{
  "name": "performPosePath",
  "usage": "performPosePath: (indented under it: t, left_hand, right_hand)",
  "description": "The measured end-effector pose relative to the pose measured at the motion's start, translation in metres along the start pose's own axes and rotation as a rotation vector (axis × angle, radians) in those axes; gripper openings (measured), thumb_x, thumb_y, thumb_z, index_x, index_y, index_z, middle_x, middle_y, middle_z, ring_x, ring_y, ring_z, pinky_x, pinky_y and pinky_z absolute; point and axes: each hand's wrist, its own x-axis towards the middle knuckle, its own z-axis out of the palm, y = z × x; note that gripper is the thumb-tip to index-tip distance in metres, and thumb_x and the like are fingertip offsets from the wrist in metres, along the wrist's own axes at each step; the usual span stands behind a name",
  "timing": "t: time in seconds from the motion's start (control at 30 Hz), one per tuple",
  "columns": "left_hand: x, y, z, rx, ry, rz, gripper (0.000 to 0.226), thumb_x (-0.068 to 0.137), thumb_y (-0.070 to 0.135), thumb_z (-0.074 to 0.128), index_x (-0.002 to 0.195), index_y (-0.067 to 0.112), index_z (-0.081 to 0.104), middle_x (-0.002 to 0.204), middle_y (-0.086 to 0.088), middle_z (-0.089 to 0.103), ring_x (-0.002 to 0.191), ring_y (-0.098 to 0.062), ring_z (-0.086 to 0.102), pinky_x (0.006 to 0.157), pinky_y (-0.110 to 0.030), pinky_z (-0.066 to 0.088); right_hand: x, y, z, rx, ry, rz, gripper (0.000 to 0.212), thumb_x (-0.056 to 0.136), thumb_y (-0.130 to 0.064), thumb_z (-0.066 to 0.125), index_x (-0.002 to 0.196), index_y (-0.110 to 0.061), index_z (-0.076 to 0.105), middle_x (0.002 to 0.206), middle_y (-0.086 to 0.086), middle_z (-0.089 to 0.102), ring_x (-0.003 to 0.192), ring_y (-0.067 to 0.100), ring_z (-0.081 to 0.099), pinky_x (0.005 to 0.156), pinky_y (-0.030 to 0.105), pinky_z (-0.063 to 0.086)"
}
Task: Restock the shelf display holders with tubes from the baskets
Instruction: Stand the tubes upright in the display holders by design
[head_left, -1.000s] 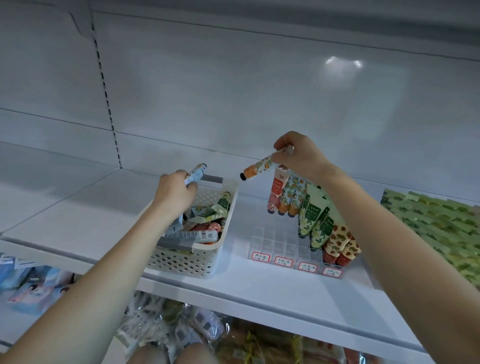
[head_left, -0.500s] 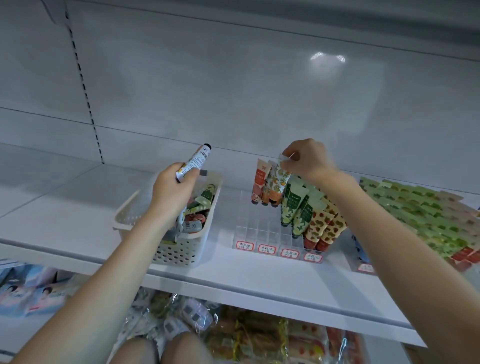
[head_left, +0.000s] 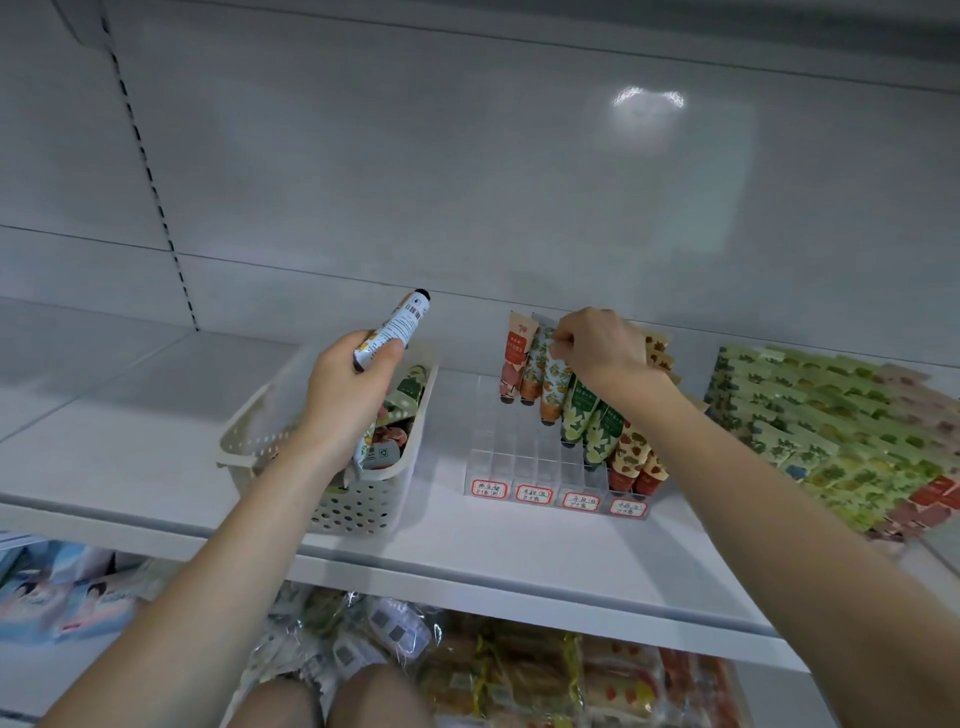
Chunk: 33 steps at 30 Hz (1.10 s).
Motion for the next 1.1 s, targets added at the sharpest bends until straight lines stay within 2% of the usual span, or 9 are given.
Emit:
performPosePath:
  t: [0.07, 0.17, 0.27, 0.4, 0.53, 0.77, 0.9, 1.1]
  left_hand:
    - [-0.004, 0.003, 0.004, -0.046, -0.022, -0.012, 0.018, 0.093, 0.024, 0.052, 0.086, 0.008, 0.057, 0.066, -0.003, 0.046, 0.057, -0.017, 0.042, 0.049, -0.023, 0.036]
    - [-0.012, 0.005, 0.012, -0.147, -0.058, -0.035, 0.013, 0.093, 0.023, 0.053, 0.082, 0.020, 0.057, 0.064, 0.002, 0.047, 0.054, -0.012, 0.043, 0.046, -0.021, 0.038]
    - [-0.020, 0.002, 0.021, -0.220, -0.061, -0.076, 0.008, 0.093, 0.023, 0.054, 0.096, 0.021, 0.061, 0.073, 0.001, 0.054, 0.059, -0.011, 0.049, 0.045, -0.016, 0.043]
    - [-0.030, -0.002, 0.033, -0.326, -0.063, -0.144, 0.019, 0.092, 0.024, 0.056, 0.108, 0.016, 0.061, 0.079, -0.003, 0.057, 0.063, -0.011, 0.051, 0.047, -0.017, 0.045]
    - [-0.035, -0.002, 0.046, -0.377, -0.090, -0.161, 0.012, 0.092, 0.024, 0.056, 0.103, 0.022, 0.062, 0.083, -0.002, 0.060, 0.065, -0.009, 0.054, 0.047, -0.017, 0.046]
    - [-0.039, -0.003, 0.055, -0.431, -0.123, -0.194, 0.020, 0.092, 0.025, 0.055, 0.111, 0.021, 0.059, 0.089, -0.005, 0.062, 0.066, -0.009, 0.056, 0.049, -0.017, 0.047]
    - [-0.041, -0.005, 0.053, -0.468, -0.141, -0.212, 0.024, 0.092, 0.025, 0.055, 0.116, 0.021, 0.058, 0.091, -0.006, 0.062, 0.067, -0.009, 0.056, 0.051, -0.018, 0.048]
    - [-0.042, -0.009, 0.053, -0.479, -0.164, -0.211, 0.014, 0.092, 0.024, 0.055, 0.105, 0.025, 0.060, 0.087, -0.004, 0.062, 0.066, -0.008, 0.056, 0.051, -0.020, 0.047]
  right_hand:
    - [0.002, 0.000, 0.002, -0.020, 0.017, -0.006, 0.021, 0.094, -0.017, 0.048, 0.099, -0.012, 0.068, 0.100, 0.009, 0.067, 0.096, 0.027, 0.059, 0.066, 0.028, 0.041]
    - [0.004, 0.000, 0.004, -0.084, 0.031, -0.013, 0.023, 0.095, -0.018, 0.048, 0.102, -0.010, 0.068, 0.101, 0.009, 0.067, 0.098, 0.026, 0.057, 0.069, 0.029, 0.041]
    - [0.006, -0.001, 0.005, -0.139, 0.043, -0.031, 0.023, 0.096, -0.018, 0.047, 0.105, -0.009, 0.066, 0.102, 0.010, 0.065, 0.098, 0.025, 0.056, 0.070, 0.029, 0.039]
    - [0.001, 0.004, 0.010, -0.167, 0.154, -0.091, 0.023, 0.097, -0.014, 0.044, 0.104, -0.009, 0.065, 0.097, 0.011, 0.065, 0.096, 0.026, 0.055, 0.069, 0.028, 0.032]
    - [-0.002, 0.010, 0.016, -0.148, 0.226, -0.123, 0.024, 0.096, -0.013, 0.044, 0.103, -0.010, 0.066, 0.099, 0.010, 0.065, 0.101, 0.027, 0.050, 0.072, 0.028, 0.028]
    - [0.003, 0.011, 0.021, -0.153, 0.216, -0.113, 0.023, 0.094, -0.006, 0.046, 0.103, -0.009, 0.067, 0.100, 0.008, 0.065, 0.100, 0.024, 0.051, 0.071, 0.027, 0.030]
    - [0.004, 0.015, 0.018, -0.079, 0.215, -0.108, 0.024, 0.095, -0.013, 0.046, 0.099, -0.010, 0.069, 0.096, 0.008, 0.067, 0.097, 0.024, 0.053, 0.073, 0.028, 0.035]
    - [0.000, 0.012, 0.015, -0.047, 0.223, -0.115, 0.019, 0.094, -0.013, 0.046, 0.100, -0.008, 0.063, 0.092, 0.010, 0.068, 0.095, 0.026, 0.054, 0.071, 0.030, 0.034]
